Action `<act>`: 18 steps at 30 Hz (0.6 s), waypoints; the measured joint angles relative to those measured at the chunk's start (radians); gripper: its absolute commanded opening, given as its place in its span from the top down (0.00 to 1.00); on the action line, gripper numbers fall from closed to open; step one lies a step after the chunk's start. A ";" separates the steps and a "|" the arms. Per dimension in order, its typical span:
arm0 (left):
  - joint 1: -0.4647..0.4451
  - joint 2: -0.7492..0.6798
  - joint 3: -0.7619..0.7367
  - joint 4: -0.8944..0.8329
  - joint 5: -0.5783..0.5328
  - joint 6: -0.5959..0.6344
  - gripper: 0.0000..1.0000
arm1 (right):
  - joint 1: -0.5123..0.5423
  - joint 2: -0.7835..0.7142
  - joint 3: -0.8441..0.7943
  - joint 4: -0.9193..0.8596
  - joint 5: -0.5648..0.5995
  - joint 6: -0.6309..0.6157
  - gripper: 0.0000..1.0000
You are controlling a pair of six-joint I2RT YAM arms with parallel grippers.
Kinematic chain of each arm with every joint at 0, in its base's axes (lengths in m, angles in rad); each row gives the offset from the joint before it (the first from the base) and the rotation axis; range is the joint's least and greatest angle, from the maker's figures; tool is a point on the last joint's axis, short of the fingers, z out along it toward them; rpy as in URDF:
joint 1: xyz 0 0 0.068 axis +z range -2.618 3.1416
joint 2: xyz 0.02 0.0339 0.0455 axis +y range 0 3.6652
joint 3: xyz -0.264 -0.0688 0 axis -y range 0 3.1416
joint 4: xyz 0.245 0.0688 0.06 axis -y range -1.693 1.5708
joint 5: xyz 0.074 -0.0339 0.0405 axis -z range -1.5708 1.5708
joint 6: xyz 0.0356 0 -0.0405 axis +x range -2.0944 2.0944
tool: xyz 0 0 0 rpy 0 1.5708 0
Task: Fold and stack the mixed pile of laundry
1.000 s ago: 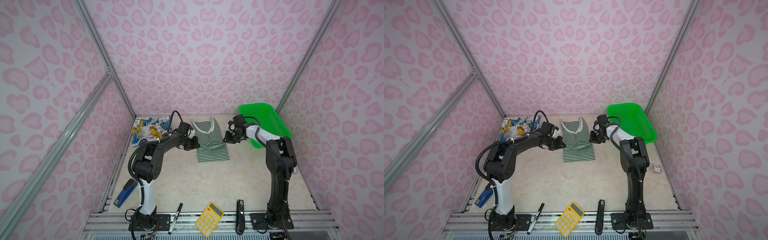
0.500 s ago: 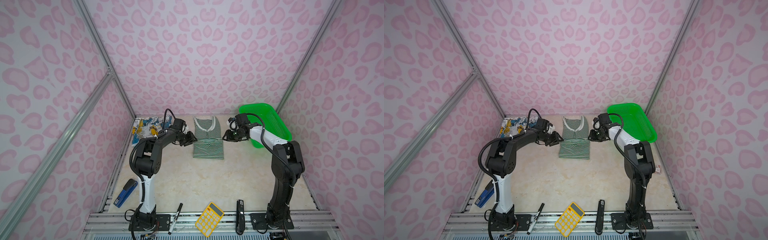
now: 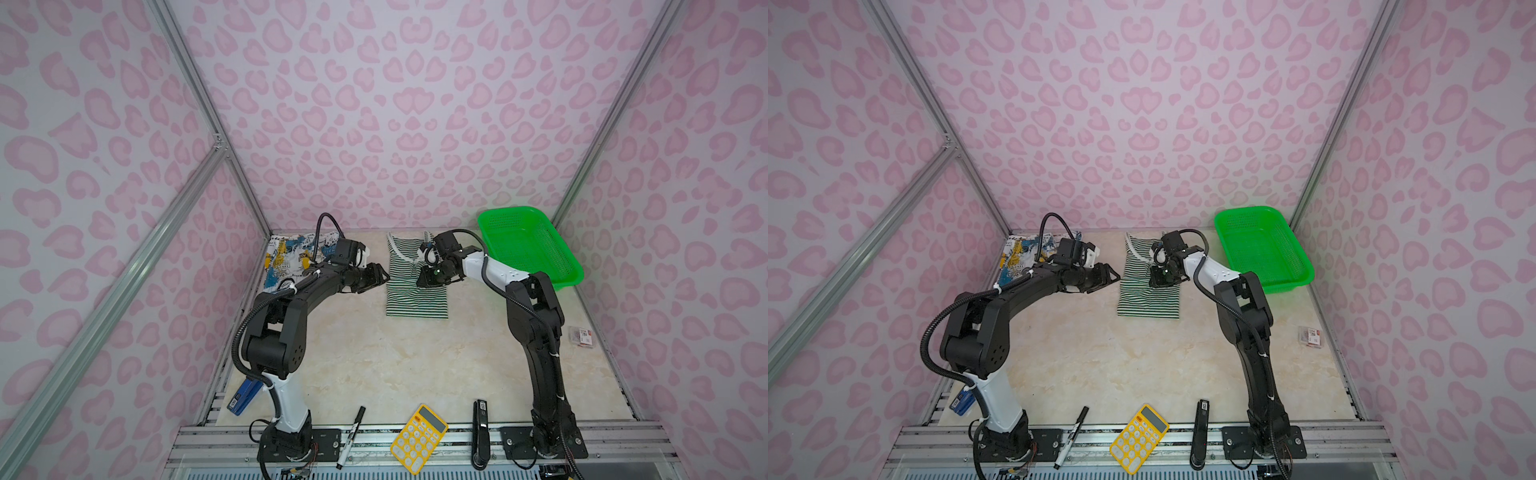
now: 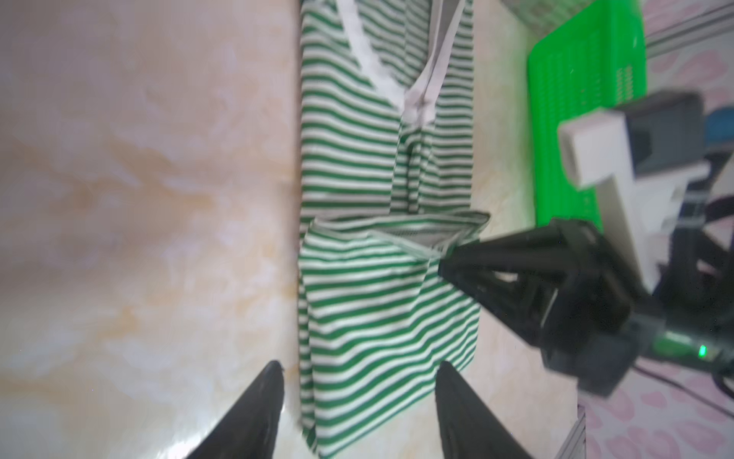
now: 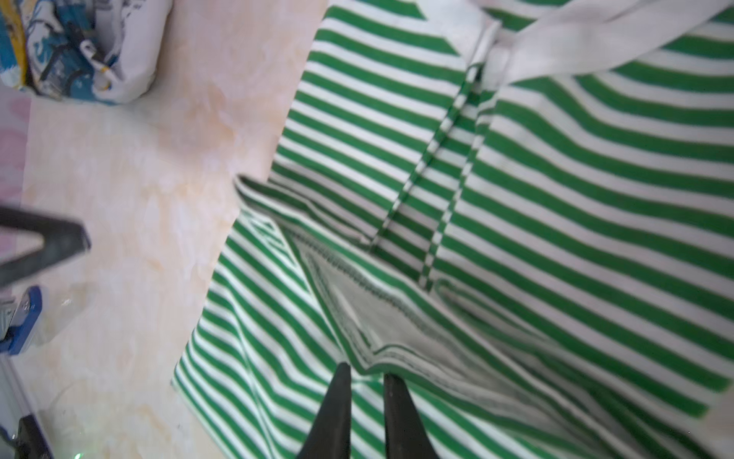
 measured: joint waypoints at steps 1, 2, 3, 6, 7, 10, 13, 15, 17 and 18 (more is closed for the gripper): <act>-0.001 -0.019 -0.035 0.000 0.001 0.005 0.37 | 0.000 0.025 0.031 -0.002 0.013 0.005 0.84; -0.002 -0.039 -0.067 0.000 0.001 0.010 0.37 | 0.000 0.051 0.060 0.000 0.028 0.014 0.84; -0.005 -0.055 -0.093 0.000 0.002 0.016 0.37 | -0.002 0.070 0.080 -0.001 0.037 0.024 0.84; -0.017 -0.089 -0.152 0.003 0.004 0.027 0.37 | -0.007 0.122 0.140 -0.014 0.058 0.046 0.83; -0.024 -0.090 -0.162 0.004 0.004 0.035 0.37 | -0.009 0.134 0.159 -0.019 0.063 0.051 0.82; -0.046 -0.085 -0.172 0.004 -0.001 0.042 0.36 | -0.008 0.145 0.189 -0.022 0.092 0.055 0.75; -0.067 -0.069 -0.172 0.013 -0.019 0.045 0.37 | -0.002 0.083 0.132 -0.026 0.121 0.043 0.67; -0.075 -0.068 -0.172 0.011 -0.035 0.045 0.37 | 0.005 -0.020 0.045 -0.025 0.133 0.037 0.60; -0.077 -0.068 -0.177 0.020 -0.053 0.045 0.38 | 0.005 -0.136 -0.042 -0.010 0.132 0.030 0.56; -0.079 -0.068 -0.181 0.021 -0.059 0.045 0.38 | 0.002 -0.182 -0.077 0.000 0.130 0.026 0.55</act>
